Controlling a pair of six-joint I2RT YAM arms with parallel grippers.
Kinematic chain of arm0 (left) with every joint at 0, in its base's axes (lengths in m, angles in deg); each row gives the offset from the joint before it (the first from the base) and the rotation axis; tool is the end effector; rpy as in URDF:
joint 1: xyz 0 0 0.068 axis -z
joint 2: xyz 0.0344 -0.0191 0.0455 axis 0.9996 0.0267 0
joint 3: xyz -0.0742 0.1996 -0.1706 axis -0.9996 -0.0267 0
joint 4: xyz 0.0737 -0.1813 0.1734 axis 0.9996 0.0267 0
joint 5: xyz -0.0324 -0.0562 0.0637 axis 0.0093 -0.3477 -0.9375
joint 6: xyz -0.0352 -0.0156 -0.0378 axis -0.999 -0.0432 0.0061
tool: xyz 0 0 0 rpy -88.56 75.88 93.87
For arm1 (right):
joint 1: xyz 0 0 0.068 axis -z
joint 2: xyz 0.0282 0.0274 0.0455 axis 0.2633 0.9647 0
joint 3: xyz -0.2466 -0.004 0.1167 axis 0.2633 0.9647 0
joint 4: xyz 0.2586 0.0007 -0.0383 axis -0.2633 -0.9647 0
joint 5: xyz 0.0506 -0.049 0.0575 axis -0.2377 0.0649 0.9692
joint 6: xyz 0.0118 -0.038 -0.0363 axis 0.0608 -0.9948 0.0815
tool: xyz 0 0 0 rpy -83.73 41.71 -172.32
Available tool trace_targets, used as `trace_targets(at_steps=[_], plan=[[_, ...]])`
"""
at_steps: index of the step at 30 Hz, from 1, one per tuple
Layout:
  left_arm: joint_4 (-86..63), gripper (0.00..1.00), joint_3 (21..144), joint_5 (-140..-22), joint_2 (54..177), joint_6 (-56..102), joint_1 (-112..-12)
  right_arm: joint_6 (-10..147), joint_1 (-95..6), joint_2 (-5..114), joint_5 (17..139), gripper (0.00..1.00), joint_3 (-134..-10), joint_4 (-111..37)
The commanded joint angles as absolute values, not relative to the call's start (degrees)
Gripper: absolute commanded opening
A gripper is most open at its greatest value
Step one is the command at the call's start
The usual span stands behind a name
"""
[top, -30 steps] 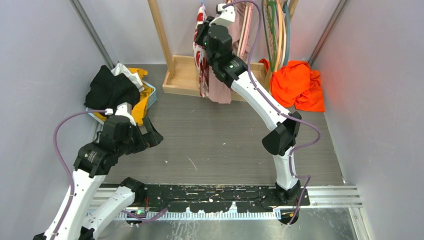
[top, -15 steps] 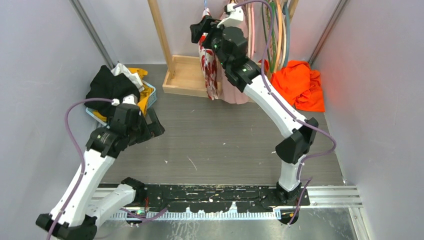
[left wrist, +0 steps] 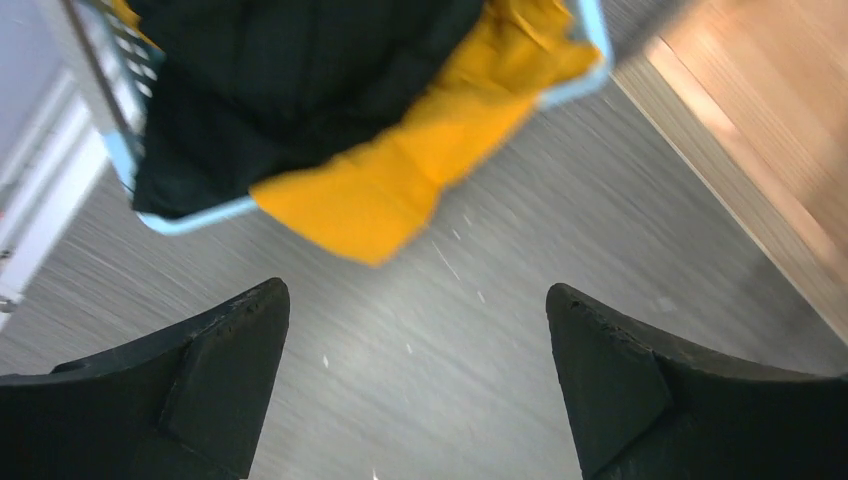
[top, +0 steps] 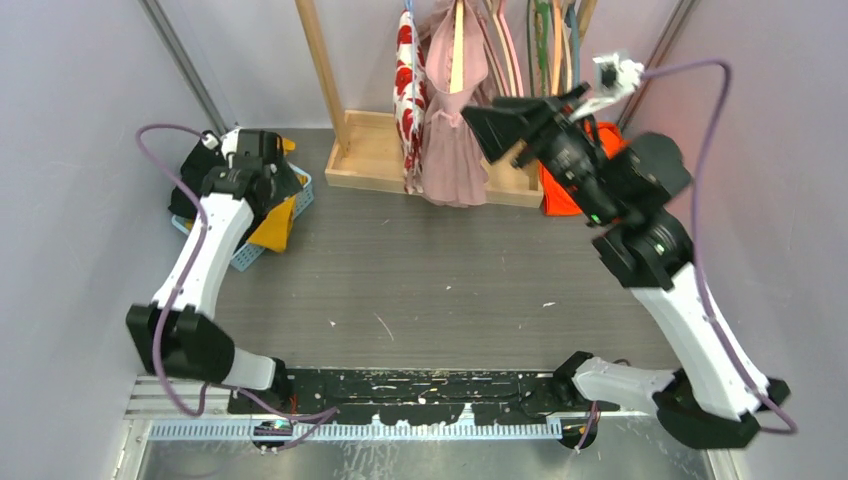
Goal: Place the skirt on the hanger
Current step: Pick up the skirt from the bin.
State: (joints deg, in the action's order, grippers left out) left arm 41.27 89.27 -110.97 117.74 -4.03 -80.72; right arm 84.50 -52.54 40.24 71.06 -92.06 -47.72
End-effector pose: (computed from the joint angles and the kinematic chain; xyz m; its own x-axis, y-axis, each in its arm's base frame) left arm 0.2754 -0.0241 0.3551 -0.5162 -0.5123 -0.6863 -0.5592 0.8086 -0.1829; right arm 0.1612 0.1229 0.5624 -0.0065 0.4838 -0.8751 -0.6600 0.6554 0.3672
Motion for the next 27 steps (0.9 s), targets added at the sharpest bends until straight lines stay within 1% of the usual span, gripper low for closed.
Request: trace_targets(at_steps=[1, 6, 8, 12, 14, 16, 18, 21, 23, 24, 25, 27], plan=[[36.39, 0.99, 94.62, -125.26, 126.86, -4.23, -85.02, 85.16, -52.38, 34.67, 75.44, 0.73, -84.83, -54.01], [37.63, 1.0, 103.44, -131.32, 138.62, -5.45, -87.28, 85.54, -52.4, 30.63, 77.33, 0.73, -77.55, -55.97], [34.43, 0.97, 103.81, -132.42, 140.86, -5.27, -87.24, 85.29, -52.36, 29.91, 78.4, 0.73, -75.92, -56.8], [26.94, 0.94, 102.57, -134.56, 143.45, -5.15, -87.39, 83.61, -52.37, 29.43, 78.94, 0.72, -74.29, -60.6], [23.14, 0.9, 101.77, -135.46, 144.78, -3.77, -87.41, 82.6, -52.37, 28.52, 78.78, 0.72, -72.78, -61.47], [21.72, 0.76, 102.3, -135.67, 146.63, -3.01, -87.5, 82.17, -52.36, 27.32, 77.96, 0.72, -71.04, -61.72], [20.81, 0.65, 103.24, -135.79, 148.66, -2.39, -87.48, 81.56, -52.41, 26.76, 78.18, 0.72, -69.78, -61.91], [20.65, 0.44, 104.45, -136.01, 150.57, -1.6, -87.56, 80.81, -52.36, 26.87, 78.06, 0.72, -69.2, -62.89], [21.5, 0.28, 105.05, -135.76, 151.31, -1.1, -87.55, 80.7, -52.36, 26.66, 77.47, 0.72, -68.58, -62.99], [21.51, 0.13, 105.07, -135.66, 151.4, -0.64, -87.59, 80.56, -52.41, 26.6, 77.52, 0.72, -68.32, -63.09], [22.05, 0.02, 105.2, -135.89, 151.45, -0.45, -87.59, 80.44, -52.36, 26.4, 77.45, 0.73, -68.1, -63.13], [23.35, 0.0, 105.11, -135.72, 151.03, -0.04, -87.52, 80.68, -52.36, 25.96, 76.82, 0.73, -67.28, -62.72]])
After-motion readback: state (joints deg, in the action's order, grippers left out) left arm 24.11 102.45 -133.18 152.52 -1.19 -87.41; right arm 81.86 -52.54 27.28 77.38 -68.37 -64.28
